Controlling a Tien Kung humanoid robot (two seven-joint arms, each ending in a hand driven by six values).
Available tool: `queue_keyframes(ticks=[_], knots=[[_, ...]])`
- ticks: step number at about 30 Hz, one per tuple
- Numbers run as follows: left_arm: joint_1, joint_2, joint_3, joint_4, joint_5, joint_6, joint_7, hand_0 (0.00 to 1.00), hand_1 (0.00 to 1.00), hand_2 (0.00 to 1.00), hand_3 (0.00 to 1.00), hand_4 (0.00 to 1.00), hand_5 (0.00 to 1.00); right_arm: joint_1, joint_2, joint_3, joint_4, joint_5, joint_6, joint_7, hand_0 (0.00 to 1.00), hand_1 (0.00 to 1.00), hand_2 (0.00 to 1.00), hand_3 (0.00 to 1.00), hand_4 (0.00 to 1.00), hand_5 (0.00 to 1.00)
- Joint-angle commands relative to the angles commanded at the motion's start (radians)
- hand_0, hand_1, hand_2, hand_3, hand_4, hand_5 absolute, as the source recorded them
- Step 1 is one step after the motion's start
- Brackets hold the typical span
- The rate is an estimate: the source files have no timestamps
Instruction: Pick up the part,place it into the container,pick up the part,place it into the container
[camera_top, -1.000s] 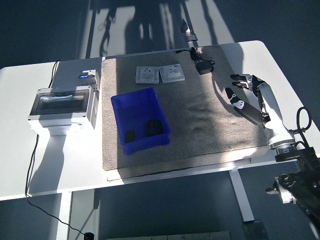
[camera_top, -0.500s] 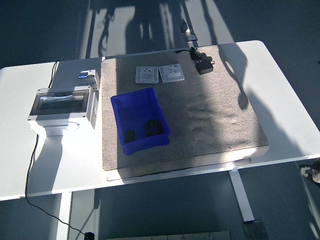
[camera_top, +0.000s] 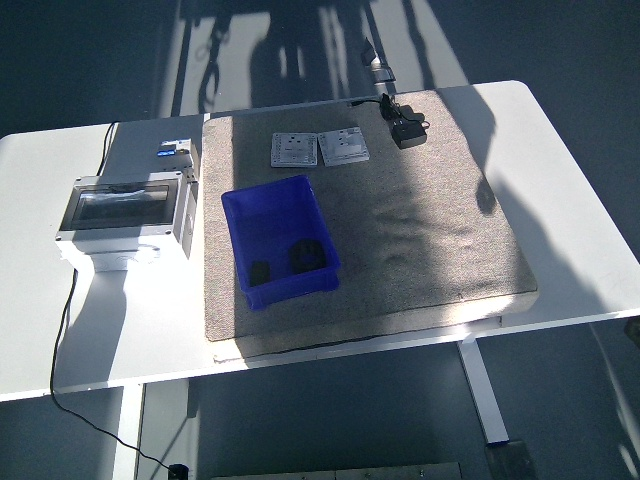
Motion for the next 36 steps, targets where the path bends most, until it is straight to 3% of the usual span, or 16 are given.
queue_keyframes(ticks=[7, 20, 21, 22, 31, 36], knots=[[-0.003, 0.009, 0.026, 0.0, -0.031, 0.004, -0.012, 0.652, 0.655, 0.616, 0.38, 0.705, 0.758, -0.025, 0.004, 0.058, -0.014, -0.01, -0.005, -0.02, 0.634, 0.469, 0.567, 0.574, 0.662, 0.422], [0.003, 0.023, -0.021, 0.0, -0.009, 0.023, -0.01, 0.653, 0.653, 0.61, 0.338, 0.654, 0.713, -0.026, 0.019, 0.107, -0.054, -0.074, -0.003, -0.089, 0.635, 0.467, 0.576, 0.585, 0.673, 0.424], [0.002, 0.022, -0.024, 0.0, -0.007, 0.026, -0.009, 0.653, 0.653, 0.61, 0.338, 0.654, 0.713, -0.024, 0.018, 0.108, -0.056, -0.079, -0.002, -0.093, 0.635, 0.467, 0.576, 0.585, 0.673, 0.424], [0.002, 0.021, -0.027, 0.0, -0.004, 0.028, -0.008, 0.654, 0.653, 0.611, 0.324, 0.679, 0.71, -0.022, 0.018, 0.11, -0.057, -0.083, -0.001, -0.096, 0.636, 0.352, 0.526, 0.593, 0.68, 0.432], [-0.002, -0.01, -0.014, 0.0, -0.019, 0.03, -0.008, 0.653, 0.653, 0.608, 0.323, 0.657, 0.675, -0.001, 0.011, 0.093, -0.07, -0.099, 0.01, -0.109, 0.636, 0.346, 0.524, 0.598, 0.69, 0.435], [-0.016, -0.008, -0.014, 0.0, -0.005, 0.027, -0.01, 0.652, 0.653, 0.604, 0.321, 0.656, 0.707, -0.018, 0.011, 0.097, -0.068, -0.113, 0.021, -0.134, 0.636, 0.345, 0.525, 0.595, 0.694, 0.434]])
